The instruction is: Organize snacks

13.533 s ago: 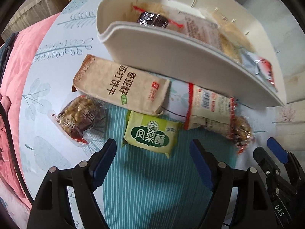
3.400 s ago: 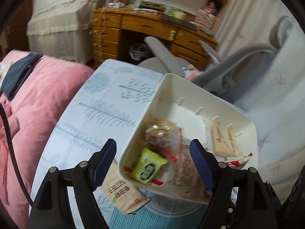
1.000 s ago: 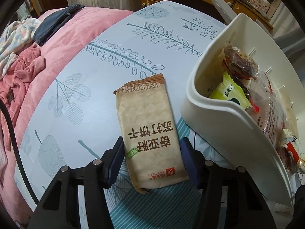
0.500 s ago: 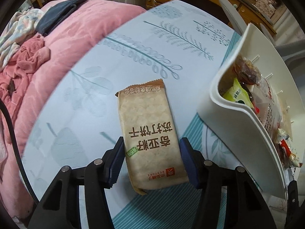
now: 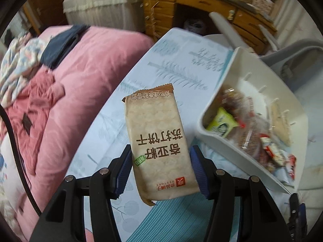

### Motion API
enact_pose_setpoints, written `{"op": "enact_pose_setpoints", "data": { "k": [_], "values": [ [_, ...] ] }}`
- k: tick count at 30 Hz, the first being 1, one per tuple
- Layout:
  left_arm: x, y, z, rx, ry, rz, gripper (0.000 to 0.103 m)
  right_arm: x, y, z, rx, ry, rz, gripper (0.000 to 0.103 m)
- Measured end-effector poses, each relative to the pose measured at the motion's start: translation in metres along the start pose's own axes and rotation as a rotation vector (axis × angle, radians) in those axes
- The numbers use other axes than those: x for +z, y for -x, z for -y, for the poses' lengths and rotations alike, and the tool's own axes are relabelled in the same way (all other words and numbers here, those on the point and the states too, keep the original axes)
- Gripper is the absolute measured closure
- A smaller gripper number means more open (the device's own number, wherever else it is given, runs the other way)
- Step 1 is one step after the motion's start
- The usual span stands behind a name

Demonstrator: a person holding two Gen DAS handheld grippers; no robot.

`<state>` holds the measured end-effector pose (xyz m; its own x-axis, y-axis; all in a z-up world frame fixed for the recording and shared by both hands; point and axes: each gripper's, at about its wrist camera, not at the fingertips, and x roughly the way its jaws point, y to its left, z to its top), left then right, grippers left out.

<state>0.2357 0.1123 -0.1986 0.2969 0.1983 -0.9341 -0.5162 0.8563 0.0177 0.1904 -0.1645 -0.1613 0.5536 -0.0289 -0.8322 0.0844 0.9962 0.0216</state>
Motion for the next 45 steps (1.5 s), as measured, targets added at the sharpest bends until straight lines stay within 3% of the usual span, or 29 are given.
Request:
{"op": "enact_pose_setpoints", "data": {
  "k": [10, 25, 36, 45],
  "values": [
    [0.022, 0.045, 0.067, -0.095, -0.194, 0.097, 0.048, -0.006, 0.018, 0.026, -0.004, -0.098, -0.005, 0.019],
    [0.031, 0.052, 0.162, -0.294, -0.393, 0.184, 0.047, -0.021, 0.024, 0.083, -0.093, -0.235, -0.031, 0.019],
    [0.031, 0.061, 0.164, -0.346, -0.420, 0.241, 0.047, -0.019, 0.033, 0.092, -0.099, -0.237, -0.015, 0.019],
    [0.024, 0.075, 0.135, -0.341, -0.436, 0.181, 0.032, -0.017, 0.044, 0.075, -0.056, -0.197, -0.011, 0.019]
  ]
}}
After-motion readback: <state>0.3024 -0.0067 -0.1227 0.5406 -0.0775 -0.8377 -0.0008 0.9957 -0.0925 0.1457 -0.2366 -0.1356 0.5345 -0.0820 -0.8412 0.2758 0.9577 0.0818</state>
